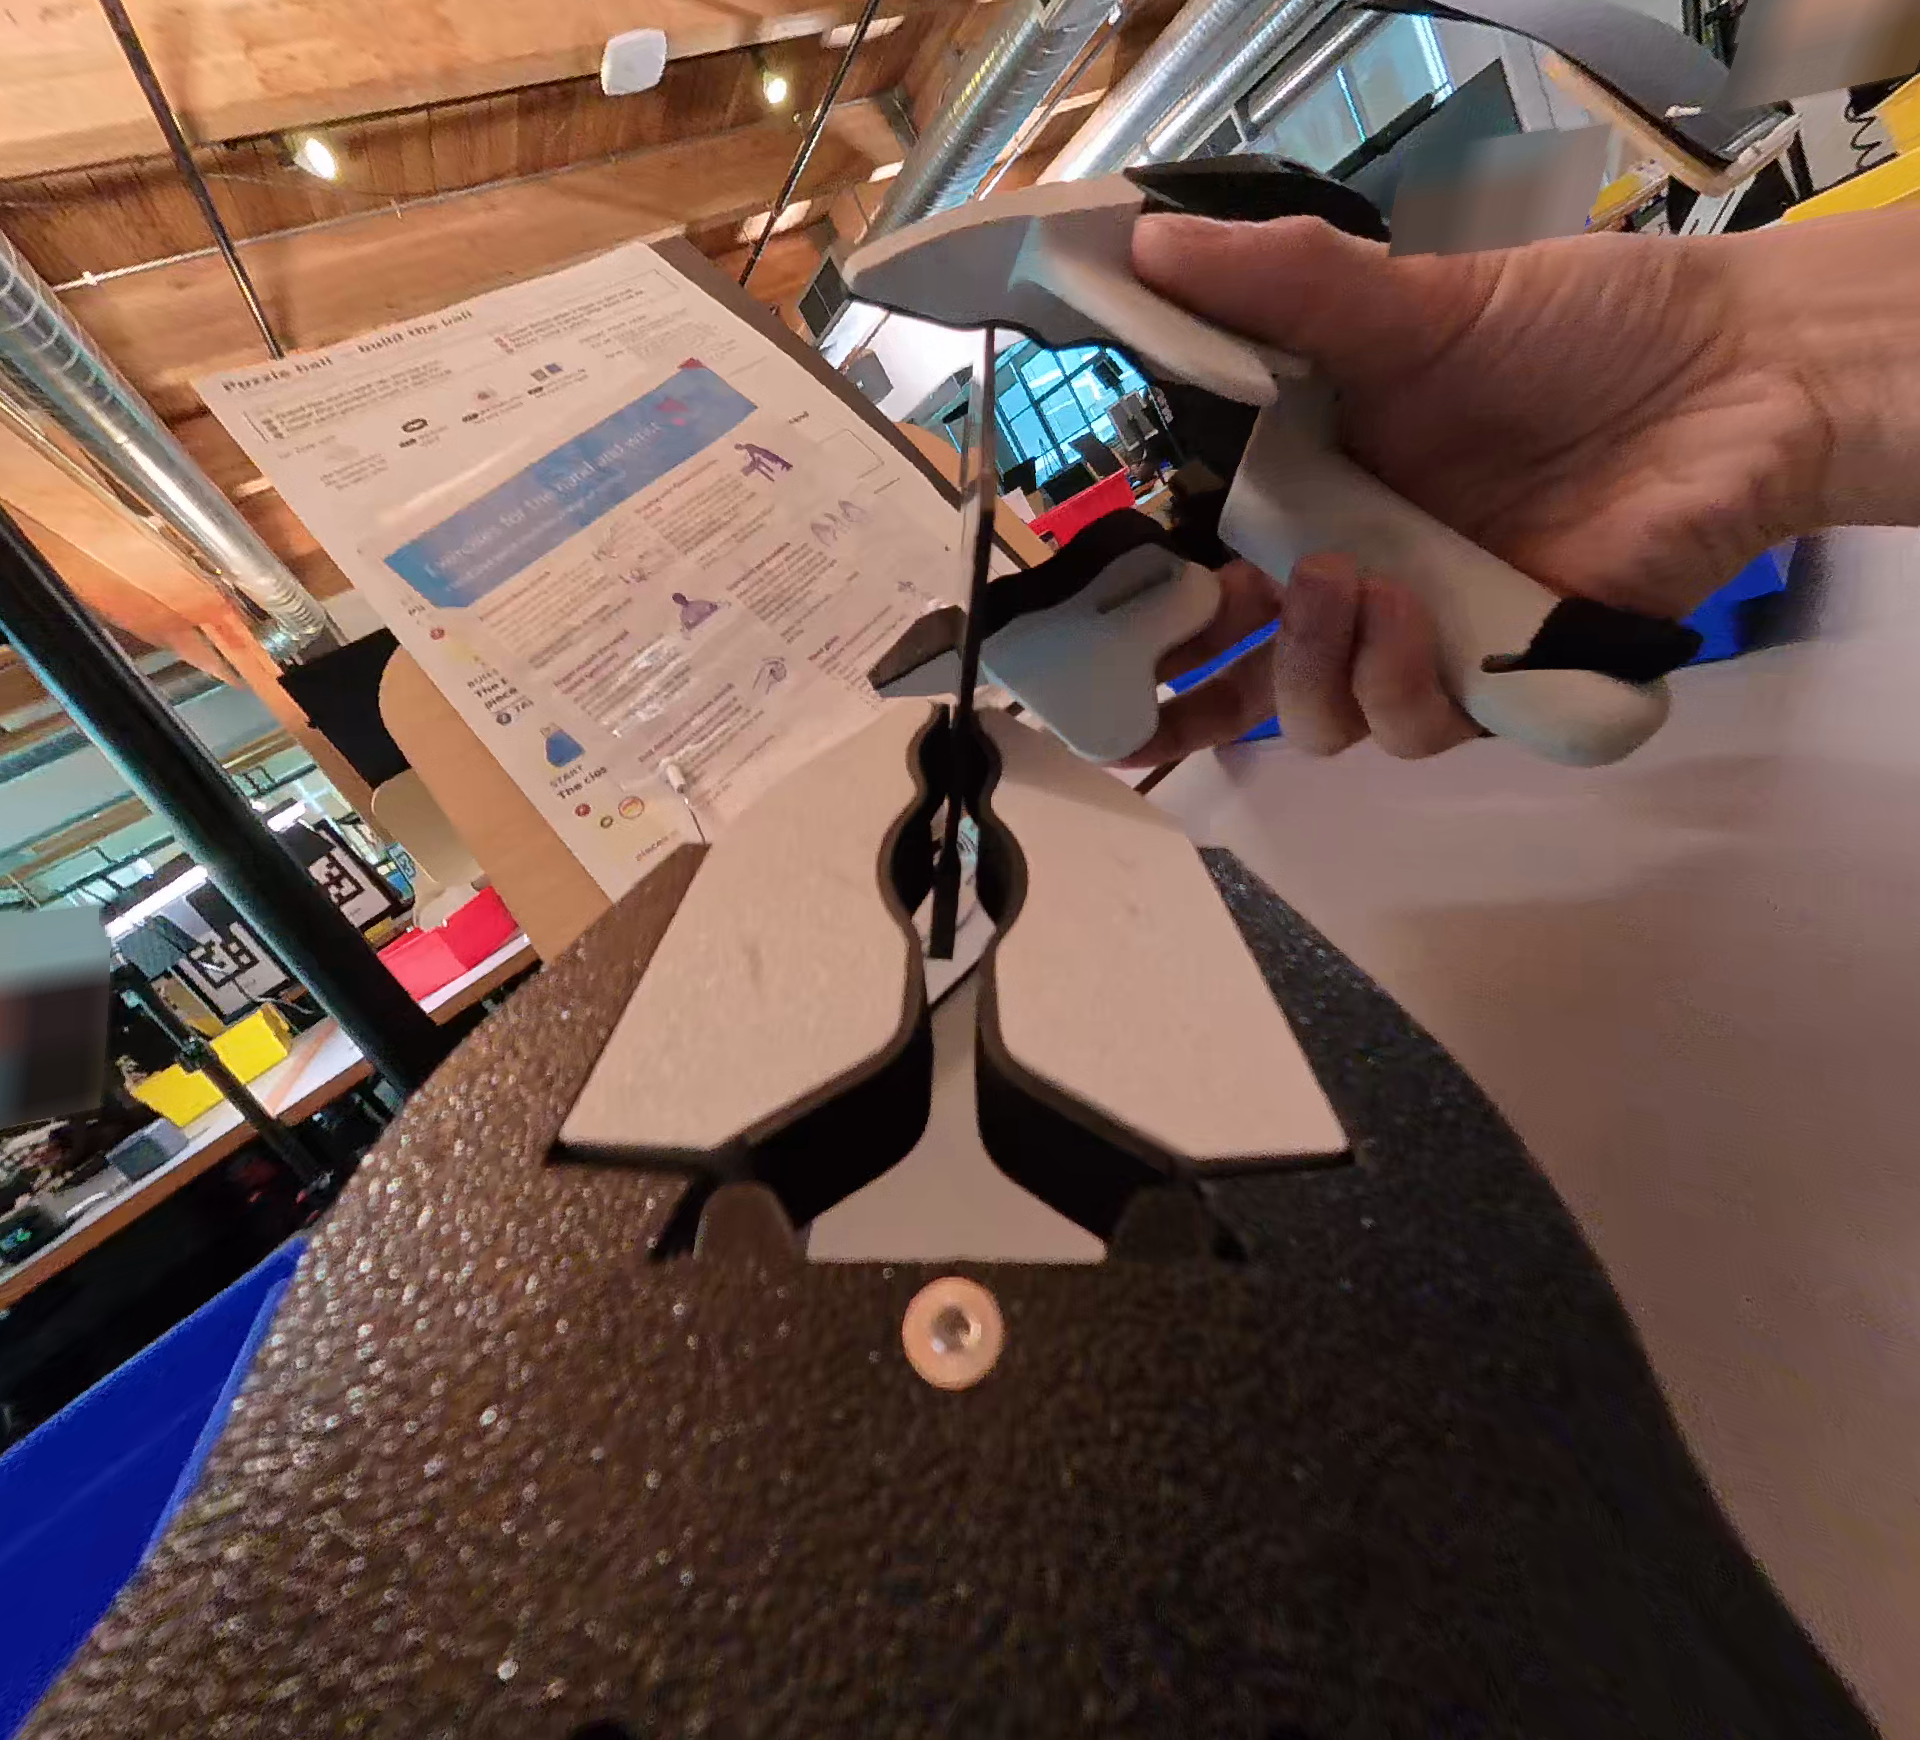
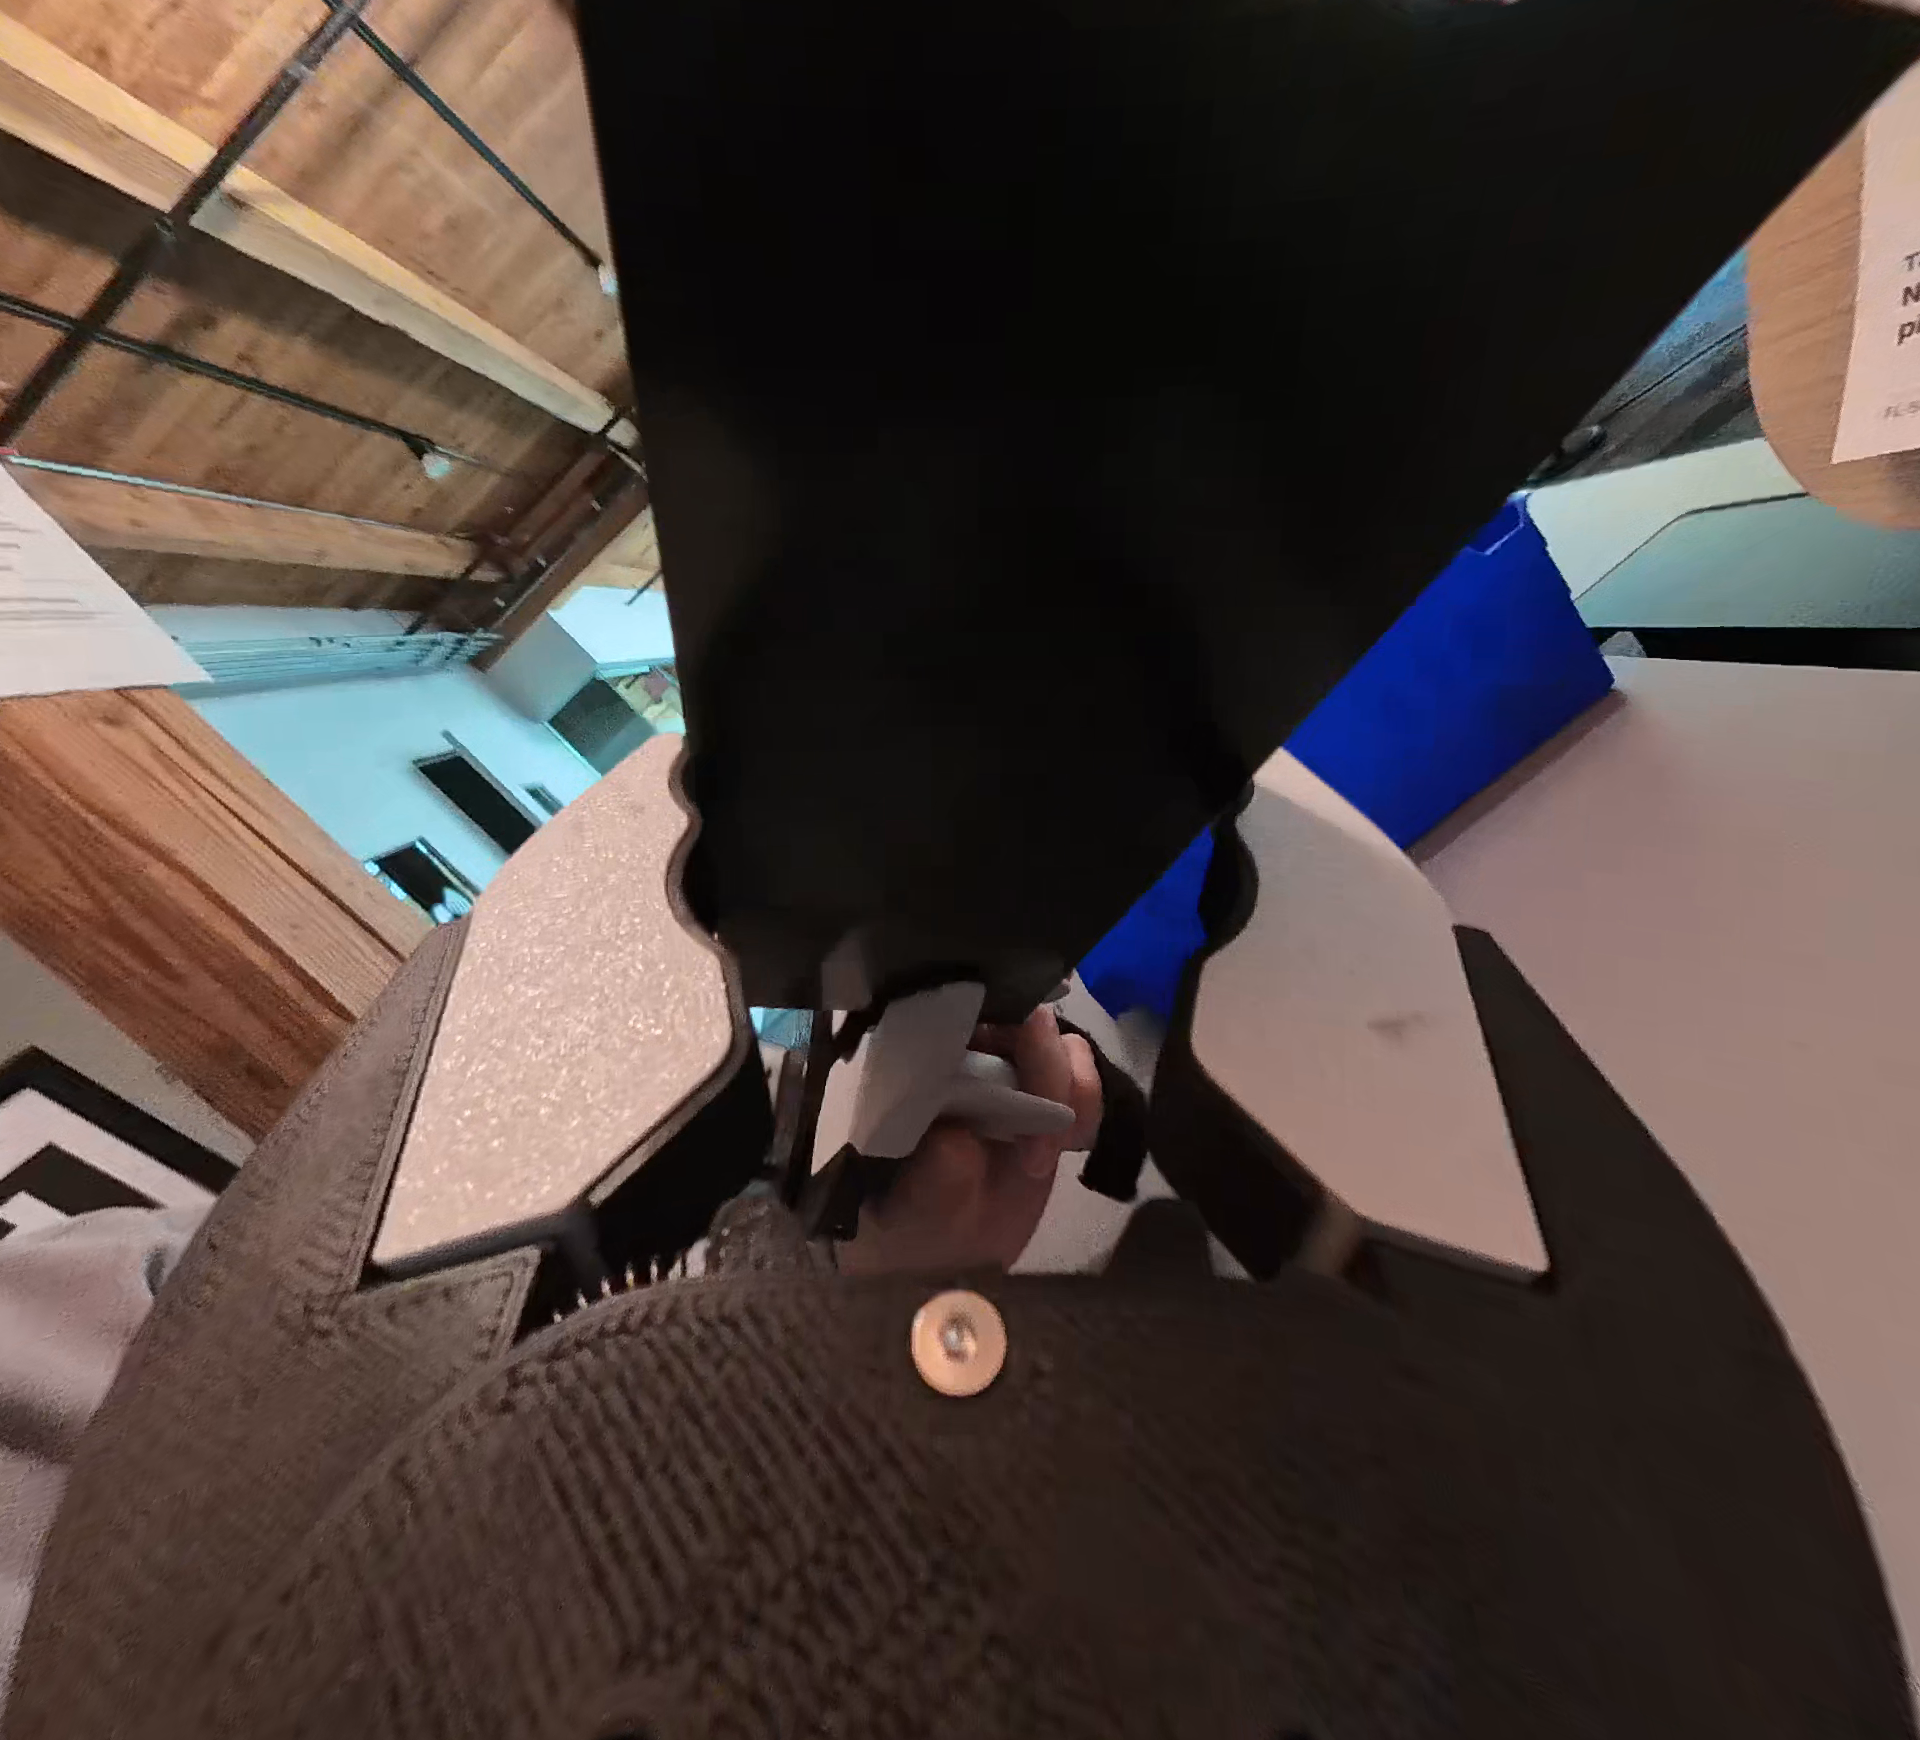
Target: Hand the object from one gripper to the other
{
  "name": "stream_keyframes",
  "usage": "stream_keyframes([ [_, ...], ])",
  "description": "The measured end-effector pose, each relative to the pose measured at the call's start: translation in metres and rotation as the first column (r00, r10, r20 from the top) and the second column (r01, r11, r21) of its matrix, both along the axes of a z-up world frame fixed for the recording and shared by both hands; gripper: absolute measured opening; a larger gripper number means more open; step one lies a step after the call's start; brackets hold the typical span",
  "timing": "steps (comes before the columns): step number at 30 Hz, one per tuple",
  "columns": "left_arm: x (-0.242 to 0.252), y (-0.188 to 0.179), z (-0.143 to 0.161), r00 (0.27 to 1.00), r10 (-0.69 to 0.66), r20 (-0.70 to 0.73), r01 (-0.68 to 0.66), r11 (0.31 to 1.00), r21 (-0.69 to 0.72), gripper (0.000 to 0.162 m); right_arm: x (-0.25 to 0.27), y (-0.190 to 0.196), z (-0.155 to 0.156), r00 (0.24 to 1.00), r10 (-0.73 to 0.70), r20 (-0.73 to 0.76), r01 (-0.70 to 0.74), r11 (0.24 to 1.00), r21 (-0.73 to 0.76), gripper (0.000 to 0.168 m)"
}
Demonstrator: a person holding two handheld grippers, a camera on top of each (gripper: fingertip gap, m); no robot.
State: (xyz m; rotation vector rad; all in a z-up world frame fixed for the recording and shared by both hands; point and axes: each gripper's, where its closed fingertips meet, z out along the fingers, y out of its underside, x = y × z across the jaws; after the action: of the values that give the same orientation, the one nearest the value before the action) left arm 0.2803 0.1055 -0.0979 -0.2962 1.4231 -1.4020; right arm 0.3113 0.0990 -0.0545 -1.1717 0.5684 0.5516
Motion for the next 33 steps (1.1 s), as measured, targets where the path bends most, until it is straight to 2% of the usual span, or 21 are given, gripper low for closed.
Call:
stream_keyframes([
  [3, 0.003, -0.003, -0.009, 0.996, -0.049, -0.077, 0.048, 0.999, -0.015, 0.005, 0.0, 0.001, -0.005, 0.995, -0.017, 0.095, 0.025, 0.996, -0.088, 0.092],
  [5, 0.003, -0.008, -0.014, 0.984, -0.121, -0.132, 0.115, 0.992, -0.053, 0.034, 0.005, 0.0, -0.016, 0.969, -0.063, 0.237, 0.12, 0.965, -0.234, 0.092],
  [7, 0.002, -0.012, -0.017, 0.97, -0.166, -0.176, 0.157, 0.986, -0.063, 0.054, 0.019, -0.009, -0.028, 0.894, -0.126, 0.43, 0.308, 0.87, -0.385, 0.092],
  [9, 0.002, -0.013, -0.018, 0.958, -0.194, -0.21, 0.182, 0.981, -0.073, 0.064, 0.032, -0.023, -0.036, 0.761, -0.116, 0.638, 0.502, 0.727, -0.468, 0.092],
  [12, 0.001, -0.01, -0.013, 0.943, -0.228, -0.242, 0.202, 0.971, -0.13, 0.067, 0.041, -0.036, -0.043, 0.486, 0.08, 0.87, 0.729, 0.513, -0.454, 0.092],
  [14, 0.0, -0.006, -0.007, 0.94, -0.241, -0.243, 0.203, 0.964, -0.173, 0.066, 0.046, -0.039, -0.048, 0.287, 0.257, 0.923, 0.845, 0.386, -0.37, 0.092],
  [15, 0.0, -0.003, -0.003, 0.939, -0.248, -0.239, 0.203, 0.959, -0.198, 0.065, 0.048, -0.04, -0.051, 0.214, 0.348, 0.913, 0.884, 0.328, -0.333, 0.092],
  [17, -0.001, 0.0, 0.003, 0.933, -0.273, -0.236, 0.212, 0.944, -0.253, 0.062, 0.052, -0.04, -0.058, 0.14, 0.464, 0.875, 0.93, 0.241, -0.277, 0.092],
  [20, 0.004, 0.007, 0.004, 0.926, -0.261, -0.274, 0.172, 0.935, -0.309, 0.041, 0.048, -0.027, -0.066, 0.071, 0.529, 0.846, 0.937, 0.256, -0.239, 0.092],
  [24, 0.008, 0.009, -0.004, 0.917, -0.247, -0.314, 0.154, 0.944, -0.291, 0.02, 0.043, -0.02, -0.067, 0.017, 0.579, 0.815, 0.948, 0.25, -0.197, 0.092],
  [25, 0.007, 0.007, -0.006, 0.911, -0.26, -0.322, 0.169, 0.944, -0.284, 0.007, 0.044, -0.02, -0.067, 0.011, 0.59, 0.807, 0.952, 0.242, -0.19, 0.092],
  [27, 0.005, 0.004, -0.007, 0.889, -0.302, -0.345, 0.199, 0.932, -0.302, 0.005, 0.045, -0.022, -0.067, 0.011, 0.598, 0.801, 0.955, 0.232, -0.187, 0.092],
  [30, 0.004, 0.006, -0.004, 0.856, -0.372, -0.36, 0.226, 0.894, -0.387, 0.001, 0.041, -0.019, -0.062, -0.047, 0.567, 0.822, 0.947, 0.288, -0.145, 0.092],
  [33, 0.003, 0.012, 0.002, 0.833, -0.442, -0.333, 0.249, 0.837, -0.488, 0.001, 0.038, -0.02, -0.054, -0.045, 0.509, 0.86, 0.937, 0.32, -0.141, 0.089],
])
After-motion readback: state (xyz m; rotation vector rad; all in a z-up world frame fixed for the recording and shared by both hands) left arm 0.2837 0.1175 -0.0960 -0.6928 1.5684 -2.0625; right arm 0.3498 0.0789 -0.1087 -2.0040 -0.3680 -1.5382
